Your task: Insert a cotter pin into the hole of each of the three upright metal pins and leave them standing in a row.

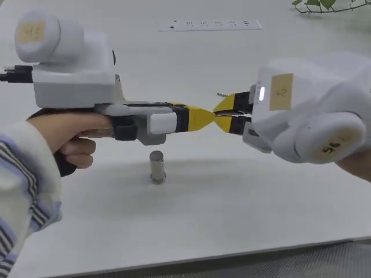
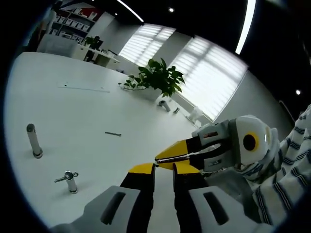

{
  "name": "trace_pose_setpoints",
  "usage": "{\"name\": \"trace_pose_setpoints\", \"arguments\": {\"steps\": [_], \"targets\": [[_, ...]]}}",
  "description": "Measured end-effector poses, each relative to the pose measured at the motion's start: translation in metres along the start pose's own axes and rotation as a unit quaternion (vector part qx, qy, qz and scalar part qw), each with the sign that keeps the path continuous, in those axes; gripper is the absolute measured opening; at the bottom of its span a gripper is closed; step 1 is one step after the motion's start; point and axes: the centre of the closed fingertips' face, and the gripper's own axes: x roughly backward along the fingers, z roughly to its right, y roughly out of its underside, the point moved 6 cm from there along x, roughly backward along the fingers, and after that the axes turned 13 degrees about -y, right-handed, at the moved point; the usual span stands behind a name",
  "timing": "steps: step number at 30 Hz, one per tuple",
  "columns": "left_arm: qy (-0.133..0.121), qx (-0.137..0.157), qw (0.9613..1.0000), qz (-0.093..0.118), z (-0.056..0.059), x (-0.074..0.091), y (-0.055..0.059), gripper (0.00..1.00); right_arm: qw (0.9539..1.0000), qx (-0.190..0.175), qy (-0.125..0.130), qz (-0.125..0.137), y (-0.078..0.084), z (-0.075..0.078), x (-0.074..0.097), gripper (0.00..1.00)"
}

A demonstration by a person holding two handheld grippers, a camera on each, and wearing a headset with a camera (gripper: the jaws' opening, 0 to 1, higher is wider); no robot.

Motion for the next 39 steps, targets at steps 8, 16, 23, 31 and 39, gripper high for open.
{"name": "trace_pose_setpoints", "arguments": {"steps": [8, 16, 23, 31, 39], "targets": [[-0.004, 0.006, 1.0, 0.005, -0.0017, -0.003, -0.001, 0.08, 1.0, 0.003, 0.003, 0.0, -0.0005, -0.0003, 0.0013, 0.03], [-0.006, 0.015, 0.9998, 0.008, -0.0034, -0.0055, -0.002, 0.05, 1.0, 0.001, 0.005, -0.002, 0.0014, 0.0005, 0.0028, 0.03], [-0.012, 0.013, 0.9998, 0.012, -0.005, -0.0064, -0.0025, 0.02, 1.0, 0.002, 0.008, -0.003, 0.0017, 0.0009, 0.0043, 0.03], [-0.016, 0.018, 0.9996, 0.016, -0.0047, -0.0053, -0.0029, 0.01, 0.9999, 0.006, 0.009, -0.004, 0.0004, 0.0019, 0.0047, 0.03], [-0.019, 0.055, 0.9983, 0.005, -0.0029, -0.0045, -0.0019, 0.01, 0.9999, 0.012, 0.009, -0.004, 0.0002, 0.0019, 0.0058, 0.03]]}}
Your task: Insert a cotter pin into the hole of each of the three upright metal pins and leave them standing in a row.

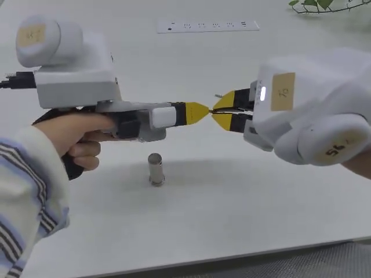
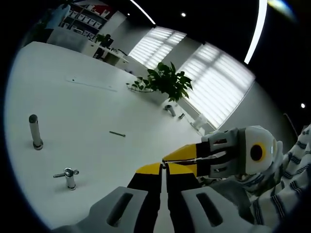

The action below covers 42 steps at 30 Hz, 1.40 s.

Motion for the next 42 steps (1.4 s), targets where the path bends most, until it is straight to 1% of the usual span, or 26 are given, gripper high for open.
{"name": "trace_pose_setpoints", "arguments": {"steps": [1, 3, 9, 11, 15, 17, 20, 23, 25, 26, 27, 28, 31, 34, 35, 36, 37, 38, 39, 40, 41, 42], "targets": [[0.0, 0.006, 1.0, -0.004, 0.0, 0.0, 0.001, 0.01, 1.0, 0.0, -0.001, 0.0, 0.0, 0.0, 0.0, 0.03], [-0.001, 0.012, 0.9999, -0.003, 0.0, 0.001, 0.0, 0.0, 1.0, 0.003, 0.0, 0.001, 0.0, 0.0, 0.0, 0.03], [-0.003, 0.01, 0.9999, -0.009, 0.003, 0.004, 0.002, 0.0, 1.0, 0.005, -0.004, 0.007, -0.002, -0.001, 0.001, 0.03], [-0.003, 0.013, 0.9998, -0.011, 0.003, 0.005, 0.002, 0.0, 0.9999, 0.009, -0.004, 0.008, -0.002, -0.001, 0.001, 0.03], [-0.004, 0.013, 0.9999, -0.009, 0.004, 0.006, 0.003, 0.0, 0.9999, 0.013, -0.003, 0.008, -0.003, -0.001, 0.0, 0.03], [-0.003, 0.011, 0.9999, -0.008, 0.005, 0.007, 0.003, 0.0, 0.9999, 0.006, -0.001, 0.011, -0.003, -0.001, 0.001, 0.04], [0.0, 0.011, 0.9999, -0.008, 0.006, 0.009, 0.003, 0.0, 0.9999, 0.005, 0.0, 0.011, -0.002, -0.001, 0.001, 0.04], [0.0, 0.014, 0.9999, -0.006, 0.006, 0.009, 0.002, 0.0, 0.9998, 0.003, 0.0, 0.017, -0.003, -0.001, 0.002, 0.04], [0.001, 0.014, 0.9999, -0.006, 0.006, 0.01, 0.002, 0.0, 0.9998, 0.0, -0.002, 0.019, -0.003, -0.002, 0.002, 0.06], [0.002, 0.015, 0.9999, -0.006, 0.007, 0.01, 0.002, 0.0, 0.9998, 0.001, -0.002, 0.019, -0.003, -0.002, 0.002, 0.09], [0.003, 0.014, 0.9999, -0.006, 0.007, 0.01, 0.002, 0.0, 0.9999, 0.005, 0.005, 0.015, -0.002, -0.001, 0.003, 0.11], [0.002, 0.013, 0.9999, -0.005, 0.007, 0.011, 0.002, 0.0, 0.9999, 0.006, 0.004, 0.015, -0.002, -0.001, 0.003, 0.12], [0.004, 0.008, 0.9999, -0.005, 0.008, 0.012, 0.003, 0.0, 0.9997, -0.005, -0.002, 0.024, -0.002, -0.001, 0.006, 0.13], [0.01, -0.004, 0.9999, -0.008, 0.009, 0.014, 0.003, 0.0, 0.9988, -0.027, -0.018, 0.038, 0.001, -0.002, 0.01, 0.16], [0.015, -0.008, 0.9998, -0.012, 0.01, 0.015, 0.004, 0.0, 0.9984, -0.034, -0.024, 0.039, 0.002, -0.002, 0.011, 0.17], [0.019, -0.019, 0.9996, -0.013, 0.01, 0.016, 0.004, 0.0, 0.9978, -0.041, -0.032, 0.041, 0.005, -0.002, 0.012, 0.19], [0.018, -0.02, 0.9996, -0.013, 0.009, 0.016, 0.004, 0.0, 0.9975, -0.042, -0.038, 0.042, 0.006, -0.002, 0.013, 0.21], [0.021, -0.028, 0.9993, -0.015, 0.009, 0.018, 0.005, 0.0, 0.9958, -0.059, -0.053, 0.045, 0.012, -0.004, 0.012, 0.25], [0.022, -0.035, 0.9991, -0.014, 0.009, 0.019, 0.005, 0.0, 0.9944, -0.072, -0.059, 0.05, 0.014, -0.004, 0.013, 0.27], [0.024, -0.05, 0.9984, -0.014, 0.01, 0.02, 0.006, 0.0, 0.9915, -0.087, -0.078, 0.057, 0.017, -0.006, 0.014, 0.28], [0.027, -0.06, 0.9977, -0.014, 0.01, 0.021, 0.006, 0.0, 0.9894, -0.098, -0.088, 0.062, 0.018, -0.007, 0.015, 0.27], [0.033, -0.076, 0.9964, -0.018, 0.012, 0.023, 0.008, 0.0, 0.986, -0.113, -0.1, 0.071, 0.02, -0.008, 0.016, 0.28]]}}
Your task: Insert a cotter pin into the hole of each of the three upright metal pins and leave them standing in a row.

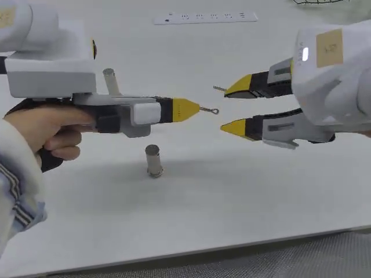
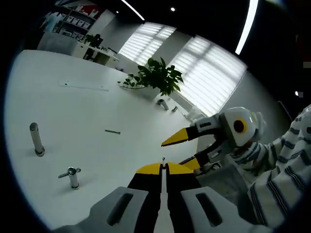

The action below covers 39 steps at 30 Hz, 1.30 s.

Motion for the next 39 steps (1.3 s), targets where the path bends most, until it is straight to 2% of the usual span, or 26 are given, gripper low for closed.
{"name": "trace_pose_setpoints", "arguments": {"steps": [2, 4, 7, 9, 11, 13, 15, 18, 20, 22, 27, 31, 35, 39], "targets": [[0.006, -0.031, 0.9994, -0.01, 0.003, 0.003, 0.004, 0.0, 0.9987, -0.033, -0.032, 0.023, 0.001, -0.004, 0.001, 0.28], [0.009, -0.05, 0.9986, -0.015, 0.004, 0.004, 0.006, 0.0, 0.9959, -0.058, -0.052, 0.045, 0.001, -0.007, 0.002, 0.28], [0.022, -0.079, 0.9965, -0.016, 0.008, 0.007, 0.009, 0.0, 0.989, -0.093, -0.086, 0.076, 0.001, -0.012, 0.002, 0.28], [0.032, -0.099, 0.9944, -0.017, 0.011, 0.009, 0.011, 0.0, 0.9846, -0.107, -0.108, 0.086, -0.001, -0.017, 0.0, 0.28], [0.037, -0.111, 0.993, -0.017, 0.012, 0.01, 0.012, 0.0, 0.9816, -0.115, -0.119, 0.096, -0.003, -0.019, -0.002, 0.27], [0.045, -0.129, 0.9906, -0.012, 0.013, 0.011, 0.012, 0.0, 0.9752, -0.129, -0.144, 0.108, -0.005, -0.025, -0.005, 0.26], [0.053, -0.142, 0.9885, -0.01, 0.015, 0.012, 0.012, 0.0, 0.9747, -0.13, -0.145, 0.11, -0.005, -0.025, -0.007, 0.26], [0.068, -0.155, 0.9856, -0.01, 0.019, 0.013, 0.014, 0.0, 0.9707, -0.14, -0.155, 0.119, -0.006, -0.027, -0.01, 0.25], [0.073, -0.184, 0.9803, 0.0, 0.02, 0.014, 0.015, 0.0, 0.9682, -0.144, -0.167, 0.119, -0.006, -0.031, -0.012, 0.22], [0.075, -0.181, 0.9806, -0.004, 0.021, 0.014, 0.016, 0.0, 0.9677, -0.142, -0.172, 0.117, -0.006, -0.033, -0.013, 0.18], [0.083, -0.204, 0.9753, -0.004, 0.028, 0.013, 0.02, 0.0, 0.9638, -0.146, -0.188, 0.12, -0.009, -0.038, -0.014, 0.14], [0.093, -0.215, 0.9722, -0.002, 0.032, 0.013, 0.022, 0.0, 0.9634, -0.136, -0.198, 0.119, -0.011, -0.042, -0.015, 0.12], [0.092, -0.211, 0.9732, -0.004, 0.031, 0.012, 0.024, 0.0, 0.9611, -0.137, -0.206, 0.122, -0.012, -0.044, -0.015, 0.11], [0.093, -0.205, 0.9744, -0.002, 0.028, 0.017, 0.028, 0.0, 0.9612, -0.135, -0.209, 0.119, -0.011, -0.046, -0.015, 0.07]]}}
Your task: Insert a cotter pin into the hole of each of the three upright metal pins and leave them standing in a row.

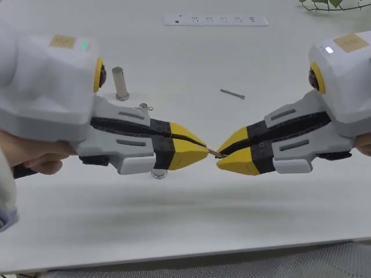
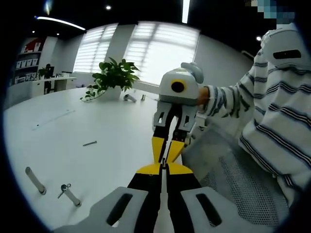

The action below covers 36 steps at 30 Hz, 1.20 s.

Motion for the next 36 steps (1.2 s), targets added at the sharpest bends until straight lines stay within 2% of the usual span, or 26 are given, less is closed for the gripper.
{"name": "trace_pose_setpoints", "arguments": {"steps": [8, 19, 25, 28, 29, 31, 36], "targets": [[-0.001, 0.004, 1.0, 0.001, -0.002, 0.006, 0.004, 0.0, 0.9998, 0.017, -0.006, -0.011, -0.001, -0.002, -0.003, 0.05], [-0.003, -0.027, 0.9996, 0.0, -0.002, 0.012, 0.009, 0.01, 0.9998, 0.009, -0.013, -0.009, -0.005, -0.006, -0.006, 0.04], [-0.01, -0.038, 0.9992, -0.01, -0.005, 0.011, 0.012, 0.02, 0.9998, 0.0, -0.015, -0.012, -0.006, -0.006, -0.008, 0.04], [-0.014, -0.037, 0.9992, -0.009, -0.006, 0.012, 0.011, 0.03, 0.9999, -0.002, -0.012, -0.012, -0.006, -0.006, -0.01, 0.04], [-0.017, -0.029, 0.9994, -0.002, -0.007, 0.012, 0.009, 0.04, 0.9999, 0.0, -0.009, -0.011, -0.007, -0.006, -0.01, 0.04], [-0.017, -0.035, 0.9992, 0.003, -0.007, 0.013, 0.008, 0.1, 0.9999, 0.004, -0.003, -0.009, -0.009, -0.005, -0.01, 0.04], [-0.04, -0.054, 0.9977, -0.005, -0.015, 0.014, 0.011, 0.19, 0.9998, 0.01, 0.012, -0.013, -0.01, 0.003, -0.008, 0.04]]}}
